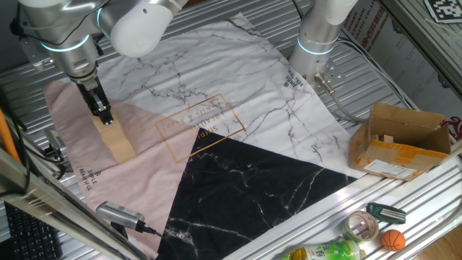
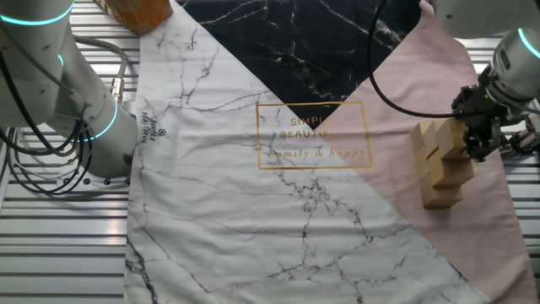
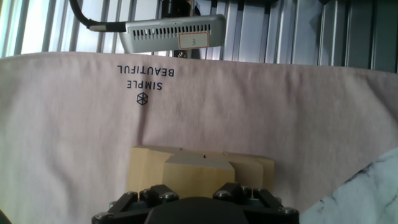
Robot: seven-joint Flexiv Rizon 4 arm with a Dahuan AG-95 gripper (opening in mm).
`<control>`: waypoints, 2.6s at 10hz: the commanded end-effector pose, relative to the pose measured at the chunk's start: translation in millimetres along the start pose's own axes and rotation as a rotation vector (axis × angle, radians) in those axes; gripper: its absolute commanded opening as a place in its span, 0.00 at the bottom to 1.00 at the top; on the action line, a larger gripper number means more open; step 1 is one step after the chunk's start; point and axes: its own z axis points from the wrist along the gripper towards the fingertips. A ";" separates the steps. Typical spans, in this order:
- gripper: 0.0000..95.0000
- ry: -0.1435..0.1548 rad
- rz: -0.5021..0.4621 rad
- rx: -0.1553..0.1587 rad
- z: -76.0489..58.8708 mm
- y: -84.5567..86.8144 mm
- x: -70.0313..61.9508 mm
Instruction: Stack the blocks into a pyramid shape
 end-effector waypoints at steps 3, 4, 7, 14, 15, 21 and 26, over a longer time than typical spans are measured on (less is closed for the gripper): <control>0.40 0.001 0.001 -0.002 -0.2 0.0 0.0; 0.40 0.002 0.001 -0.002 -0.2 -0.1 0.0; 0.60 0.002 0.000 -0.002 -0.3 -0.1 0.1; 0.60 0.000 -0.011 -0.002 -0.3 -0.2 0.1; 0.80 -0.001 -0.013 -0.002 -0.3 -0.2 0.1; 0.80 -0.001 -0.013 -0.003 -2.0 -0.7 0.6; 0.80 0.007 -0.002 0.001 -18.7 2.7 -3.5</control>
